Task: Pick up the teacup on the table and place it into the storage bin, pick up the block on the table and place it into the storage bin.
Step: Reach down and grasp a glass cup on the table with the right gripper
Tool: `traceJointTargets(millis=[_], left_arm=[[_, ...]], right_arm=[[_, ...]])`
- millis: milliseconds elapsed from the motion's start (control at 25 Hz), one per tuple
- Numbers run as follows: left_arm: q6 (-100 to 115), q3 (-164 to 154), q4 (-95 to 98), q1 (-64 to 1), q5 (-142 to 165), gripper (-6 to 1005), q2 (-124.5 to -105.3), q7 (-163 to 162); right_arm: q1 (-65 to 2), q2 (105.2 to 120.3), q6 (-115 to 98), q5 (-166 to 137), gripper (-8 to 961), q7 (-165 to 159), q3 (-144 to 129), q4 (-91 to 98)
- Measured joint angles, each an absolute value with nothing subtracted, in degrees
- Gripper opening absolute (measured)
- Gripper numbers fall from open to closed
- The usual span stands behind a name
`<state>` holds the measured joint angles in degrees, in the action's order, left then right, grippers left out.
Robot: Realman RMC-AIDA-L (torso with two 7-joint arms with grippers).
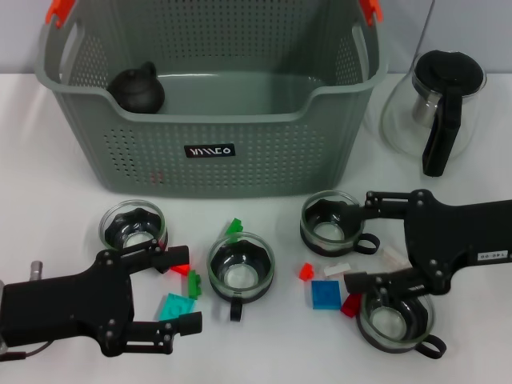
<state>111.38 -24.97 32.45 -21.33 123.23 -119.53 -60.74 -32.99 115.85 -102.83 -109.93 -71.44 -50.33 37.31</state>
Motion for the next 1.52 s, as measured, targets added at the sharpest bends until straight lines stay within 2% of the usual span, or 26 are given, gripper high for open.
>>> traceJointTargets(millis=[400,680,840,1120,1520], left_arm=[[109.9,-25.4,32.4,-22.3,123.2,910,-120.27,-60.6],[109.8,-25.7,32.4,-22.5,123.2,909,-120.48,-60.7],[109.4,-25.8,32.4,-22.6,123.2,909,-120.72,-60.7],[109.3,-25.7,32.4,-22.7,123.1,908,-120.79,-60.8],[107.3,-25.3,30.0,-23.1,122.7,907,-121.12,-60.7]], right_arm=[[-34.0,116.54,-106.0,-118.4,919,-76.2,-50.4,40.9],[-34.1,116.21,-108.6,-122.4,918,-84.9,-50.4,46.0],[-34.0,117.07,-109.4,-125.9,917,-88.7,-50.5,51.0],[-34.1,119.74,-111.6,-131.9,916,-94.9,-52.6,61.4],[-34.9,119.97,-111.7,-136.8,914,-101.4,-56.9,62.5]])
